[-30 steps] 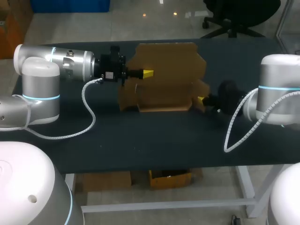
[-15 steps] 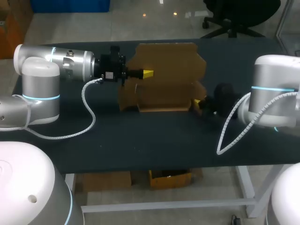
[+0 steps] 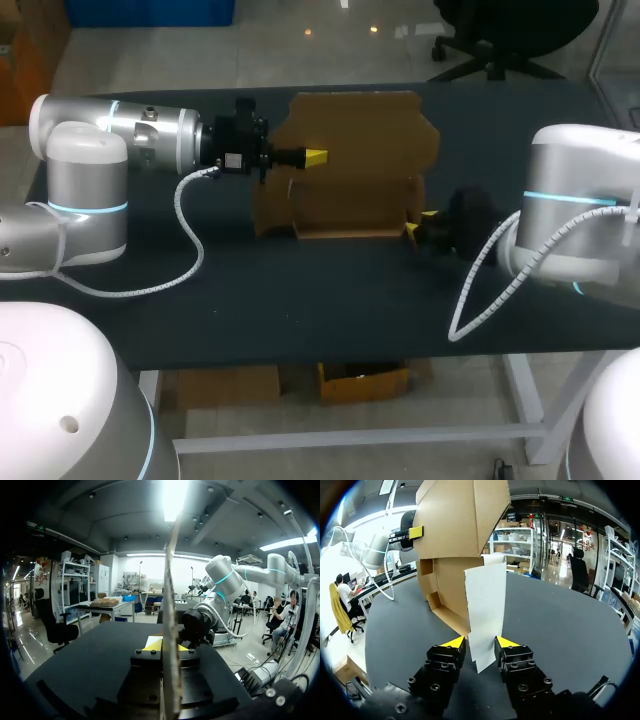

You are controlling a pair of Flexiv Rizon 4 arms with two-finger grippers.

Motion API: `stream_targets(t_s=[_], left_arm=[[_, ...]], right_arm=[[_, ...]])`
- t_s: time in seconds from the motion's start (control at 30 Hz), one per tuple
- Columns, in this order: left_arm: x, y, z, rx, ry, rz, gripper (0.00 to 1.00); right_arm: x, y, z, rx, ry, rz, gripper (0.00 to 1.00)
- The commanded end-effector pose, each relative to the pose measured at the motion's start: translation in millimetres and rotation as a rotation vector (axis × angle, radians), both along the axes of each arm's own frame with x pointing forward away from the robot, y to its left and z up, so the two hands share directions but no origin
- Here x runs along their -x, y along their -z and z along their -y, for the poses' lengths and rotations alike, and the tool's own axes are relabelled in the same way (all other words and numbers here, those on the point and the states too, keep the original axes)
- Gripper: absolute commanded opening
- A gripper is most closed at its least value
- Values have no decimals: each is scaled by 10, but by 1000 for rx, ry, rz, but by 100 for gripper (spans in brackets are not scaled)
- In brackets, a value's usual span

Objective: Assemble the packaging by folding the flat box into shape, placing the metal phone stand inside, and closing the box properly

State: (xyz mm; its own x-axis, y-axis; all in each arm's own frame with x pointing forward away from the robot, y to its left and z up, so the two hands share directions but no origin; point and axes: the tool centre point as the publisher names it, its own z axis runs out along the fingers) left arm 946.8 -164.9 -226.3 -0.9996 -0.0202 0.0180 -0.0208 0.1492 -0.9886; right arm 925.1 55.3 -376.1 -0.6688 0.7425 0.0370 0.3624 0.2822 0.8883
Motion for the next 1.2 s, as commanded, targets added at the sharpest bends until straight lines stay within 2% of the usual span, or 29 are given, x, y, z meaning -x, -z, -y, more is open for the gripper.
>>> stream_targets(t_s=[0.03, 0.73, 1.2], left_arm=[[-5, 37, -5, 0, 2, -1, 0], [-5, 37, -5, 0, 2, -1, 0], [-5, 37, -5, 0, 2, -1, 0]], right_arm=[[82, 19, -64, 15, 36, 19, 41], [622, 35, 121, 16, 136, 14, 45], [765, -32, 200, 8, 118, 19, 44]])
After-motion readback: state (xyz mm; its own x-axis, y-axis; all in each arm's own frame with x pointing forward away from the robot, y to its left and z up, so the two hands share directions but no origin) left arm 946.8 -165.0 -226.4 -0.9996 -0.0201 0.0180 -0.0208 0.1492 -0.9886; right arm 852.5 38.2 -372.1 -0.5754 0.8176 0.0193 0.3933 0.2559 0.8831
